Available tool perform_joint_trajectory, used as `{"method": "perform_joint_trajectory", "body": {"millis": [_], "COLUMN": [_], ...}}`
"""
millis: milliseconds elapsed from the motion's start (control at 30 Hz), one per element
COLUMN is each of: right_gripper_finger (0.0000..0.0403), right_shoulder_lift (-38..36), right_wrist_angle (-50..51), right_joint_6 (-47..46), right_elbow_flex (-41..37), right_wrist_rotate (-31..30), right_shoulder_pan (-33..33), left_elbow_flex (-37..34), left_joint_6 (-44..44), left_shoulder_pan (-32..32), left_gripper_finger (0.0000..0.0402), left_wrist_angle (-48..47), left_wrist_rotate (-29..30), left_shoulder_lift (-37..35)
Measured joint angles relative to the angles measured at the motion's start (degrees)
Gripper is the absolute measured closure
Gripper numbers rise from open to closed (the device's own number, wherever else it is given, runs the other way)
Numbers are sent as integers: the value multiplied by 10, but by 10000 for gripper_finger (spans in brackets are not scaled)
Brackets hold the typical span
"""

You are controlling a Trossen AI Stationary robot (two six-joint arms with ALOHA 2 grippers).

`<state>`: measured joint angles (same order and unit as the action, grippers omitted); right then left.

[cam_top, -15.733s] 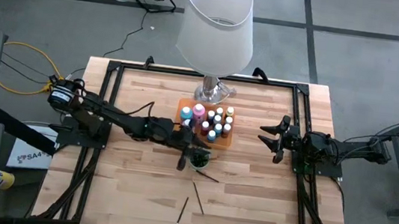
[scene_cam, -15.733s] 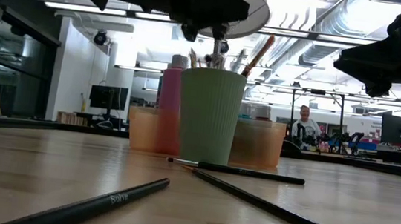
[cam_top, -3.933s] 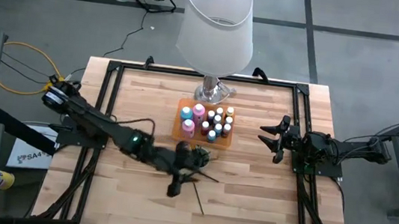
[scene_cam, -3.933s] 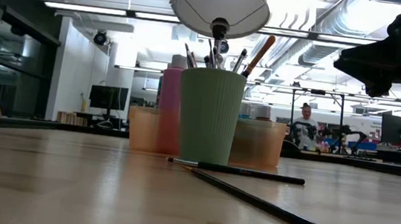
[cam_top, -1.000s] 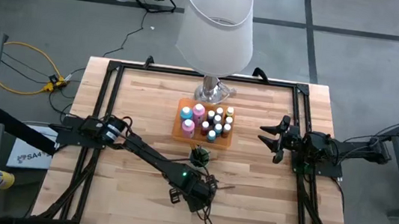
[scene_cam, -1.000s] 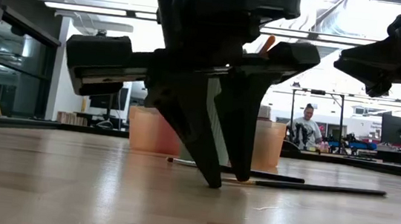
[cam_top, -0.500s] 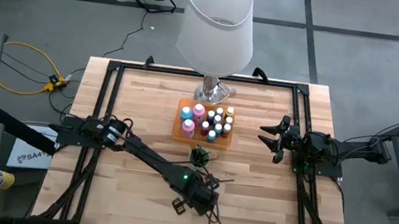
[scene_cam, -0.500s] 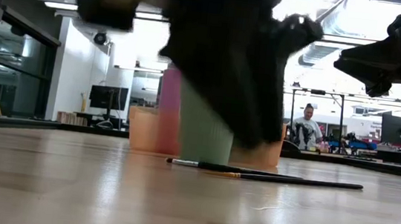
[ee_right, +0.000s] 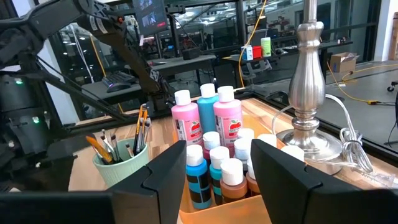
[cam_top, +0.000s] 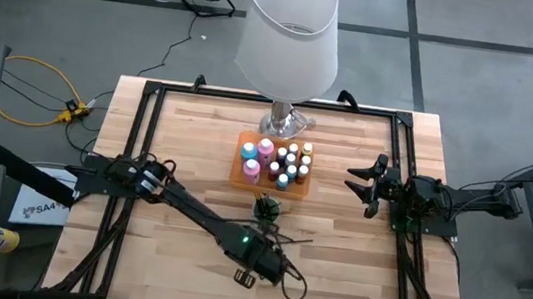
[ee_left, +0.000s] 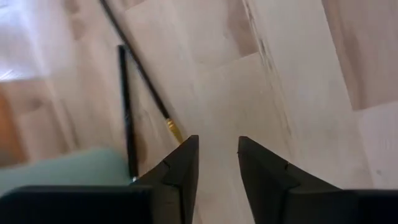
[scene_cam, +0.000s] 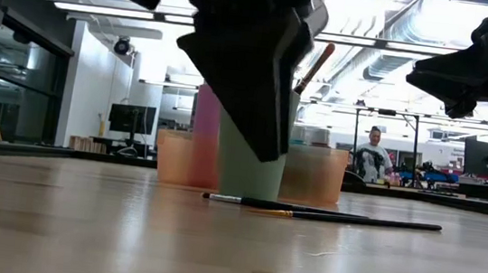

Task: Pick & Place Paint Supplies
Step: Put the gray paintbrushes into the green cup

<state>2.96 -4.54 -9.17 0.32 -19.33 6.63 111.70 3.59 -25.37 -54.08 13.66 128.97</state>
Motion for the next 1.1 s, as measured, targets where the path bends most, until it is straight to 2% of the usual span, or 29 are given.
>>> {"method": "perform_joint_trajectory", "body": {"millis": [233, 333, 500, 800, 1100], "right_gripper_finger": [229, 229, 229, 229, 229], "right_shoulder_lift": [0, 0, 0, 0, 0], "right_wrist_angle": [0, 0, 0, 0, 0], "right_joint_6": [0, 0, 0, 0, 0], "right_elbow_flex": [0, 0, 0, 0, 0], "right_wrist_rotate": [0, 0, 0, 0, 0], "right_shoulder_pan": [0, 0, 0, 0, 0], "left_elbow_flex": [-13, -40, -109, -153, -154], "left_joint_6": [104, 151, 204, 209, 209], "left_shoulder_pan": [-19, -23, -25, -28, -28], "left_gripper_finger": [263, 270, 291, 302, 302], "left_wrist_angle": [-20, -16, 60, 151, 155], "left_wrist_rotate": [95, 120, 151, 194, 202], "left_shoulder_lift": [0, -12, -30, -29, -29]}}
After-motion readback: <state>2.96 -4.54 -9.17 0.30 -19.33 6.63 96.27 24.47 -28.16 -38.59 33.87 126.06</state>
